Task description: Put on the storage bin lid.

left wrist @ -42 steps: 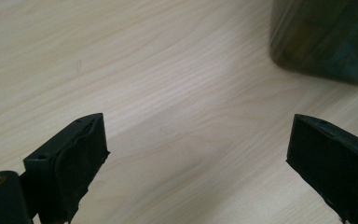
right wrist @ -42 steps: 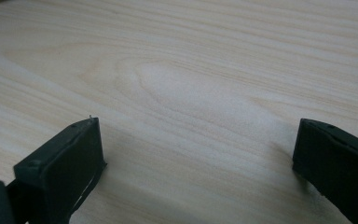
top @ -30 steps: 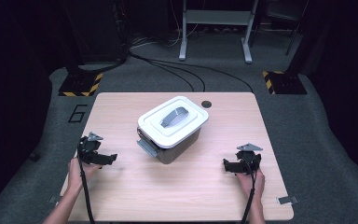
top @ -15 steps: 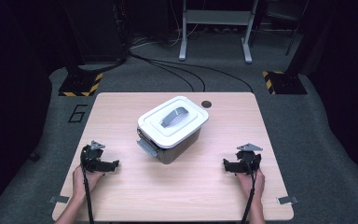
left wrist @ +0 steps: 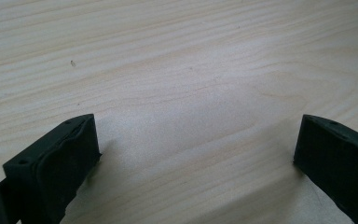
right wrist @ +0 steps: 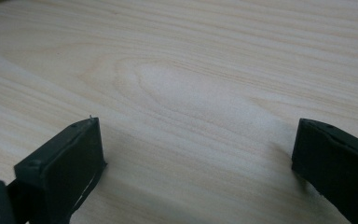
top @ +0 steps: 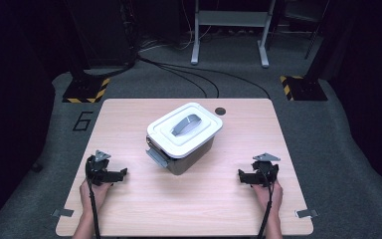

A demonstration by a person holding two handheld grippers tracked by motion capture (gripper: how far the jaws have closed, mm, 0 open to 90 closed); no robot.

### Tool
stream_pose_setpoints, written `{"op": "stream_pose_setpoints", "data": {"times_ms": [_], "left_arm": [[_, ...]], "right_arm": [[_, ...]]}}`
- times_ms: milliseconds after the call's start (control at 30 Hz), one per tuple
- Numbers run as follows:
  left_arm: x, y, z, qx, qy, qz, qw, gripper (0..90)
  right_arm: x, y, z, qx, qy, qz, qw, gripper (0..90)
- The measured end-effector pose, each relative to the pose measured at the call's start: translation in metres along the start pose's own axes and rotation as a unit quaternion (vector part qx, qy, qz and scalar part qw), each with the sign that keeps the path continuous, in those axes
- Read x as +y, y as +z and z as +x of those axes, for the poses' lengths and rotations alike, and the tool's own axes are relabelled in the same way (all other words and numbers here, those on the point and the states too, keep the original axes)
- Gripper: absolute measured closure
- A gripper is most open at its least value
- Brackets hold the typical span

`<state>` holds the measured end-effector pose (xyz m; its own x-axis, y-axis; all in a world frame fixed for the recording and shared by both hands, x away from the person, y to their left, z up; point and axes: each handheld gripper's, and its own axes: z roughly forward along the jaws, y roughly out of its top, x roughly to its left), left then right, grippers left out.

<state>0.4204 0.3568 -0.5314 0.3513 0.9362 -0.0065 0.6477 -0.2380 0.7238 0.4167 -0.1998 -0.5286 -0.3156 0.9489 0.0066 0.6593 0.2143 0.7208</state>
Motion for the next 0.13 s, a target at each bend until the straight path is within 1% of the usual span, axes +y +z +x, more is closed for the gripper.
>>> {"op": "stream_pose_setpoints", "data": {"times_ms": [133], "left_arm": [[0.0000, 0.0000, 0.0000, -0.001, 0.001, 0.000, 1.0000, 0.0]], "right_arm": [[0.0002, 0.0005, 0.0004, -0.002, 0.000, 0.001, 1.0000, 0.4]]}}
